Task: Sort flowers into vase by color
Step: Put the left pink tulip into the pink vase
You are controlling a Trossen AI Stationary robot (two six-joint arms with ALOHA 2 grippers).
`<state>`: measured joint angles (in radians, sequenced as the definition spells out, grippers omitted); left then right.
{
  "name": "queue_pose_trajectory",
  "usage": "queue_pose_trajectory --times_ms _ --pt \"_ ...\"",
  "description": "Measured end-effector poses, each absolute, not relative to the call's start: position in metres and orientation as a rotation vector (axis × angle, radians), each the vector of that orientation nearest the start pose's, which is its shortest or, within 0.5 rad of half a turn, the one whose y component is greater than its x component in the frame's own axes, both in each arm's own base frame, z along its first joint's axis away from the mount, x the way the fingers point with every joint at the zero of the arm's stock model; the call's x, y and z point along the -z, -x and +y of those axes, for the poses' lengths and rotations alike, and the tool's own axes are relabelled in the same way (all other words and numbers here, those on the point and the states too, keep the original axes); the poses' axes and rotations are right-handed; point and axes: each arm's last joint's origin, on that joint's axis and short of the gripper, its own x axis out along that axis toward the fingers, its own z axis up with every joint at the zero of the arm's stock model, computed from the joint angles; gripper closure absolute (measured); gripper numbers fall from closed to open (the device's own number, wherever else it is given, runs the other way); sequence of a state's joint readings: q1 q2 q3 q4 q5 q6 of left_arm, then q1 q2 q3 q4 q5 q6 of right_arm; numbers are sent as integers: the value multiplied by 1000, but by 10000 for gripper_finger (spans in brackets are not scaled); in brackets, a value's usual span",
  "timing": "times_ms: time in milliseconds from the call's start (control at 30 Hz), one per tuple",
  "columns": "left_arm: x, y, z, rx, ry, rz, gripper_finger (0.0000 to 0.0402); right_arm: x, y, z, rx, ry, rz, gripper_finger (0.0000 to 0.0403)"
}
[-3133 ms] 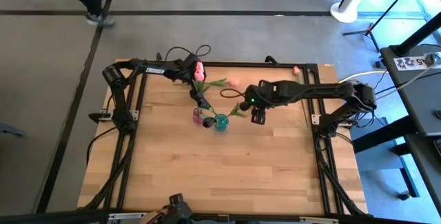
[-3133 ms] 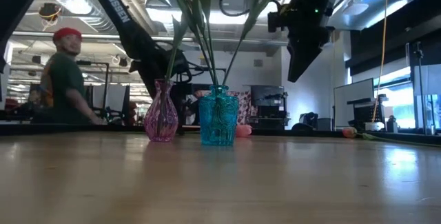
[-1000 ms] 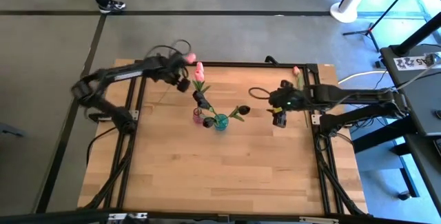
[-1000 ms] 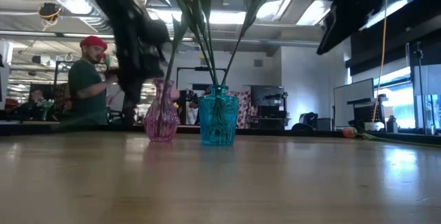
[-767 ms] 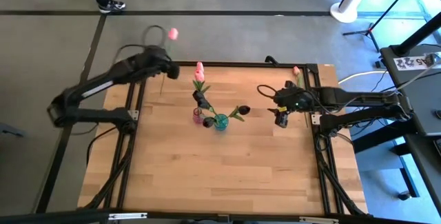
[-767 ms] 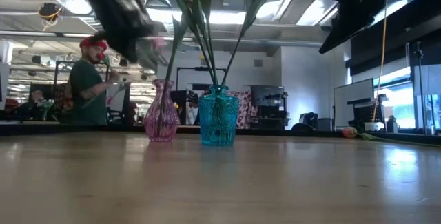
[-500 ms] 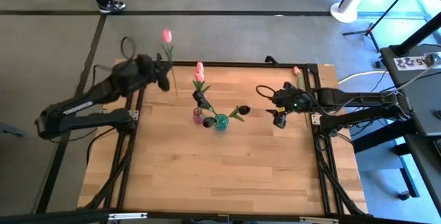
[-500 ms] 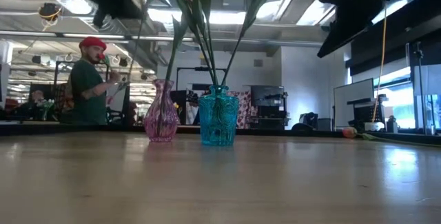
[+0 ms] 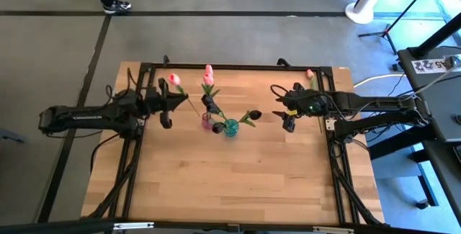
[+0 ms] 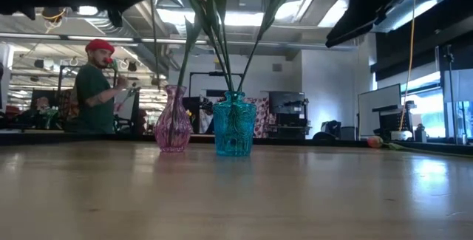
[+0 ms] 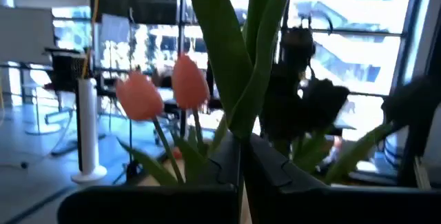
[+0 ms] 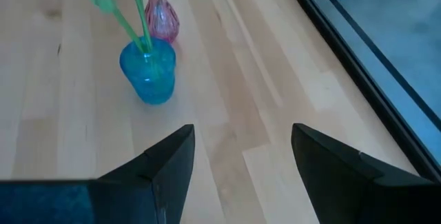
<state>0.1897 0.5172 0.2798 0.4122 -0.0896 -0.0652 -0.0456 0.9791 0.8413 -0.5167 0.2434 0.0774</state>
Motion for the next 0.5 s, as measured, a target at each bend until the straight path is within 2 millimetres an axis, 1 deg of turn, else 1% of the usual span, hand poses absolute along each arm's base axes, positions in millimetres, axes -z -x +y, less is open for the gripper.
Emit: queue_pose_trajectory --times_ms 67,100,233,300,500 --pt "-245 -137 27 -260 74 -174 401 -290 -199 -16 307 -13 641 162" --pt "-245 -138 26 -251 95 -190 401 -290 -199 -16 310 -13 641 162" --pt "-265 -134 23 -223 110 -303 401 -290 -199 -17 334 -6 639 162" --pt "-267 -133 23 -226 112 -310 401 -290 -199 -17 343 -5 639 162" --pt "-257 -146 27 -276 149 -242 401 -290 -199 -17 350 -15 637 162"
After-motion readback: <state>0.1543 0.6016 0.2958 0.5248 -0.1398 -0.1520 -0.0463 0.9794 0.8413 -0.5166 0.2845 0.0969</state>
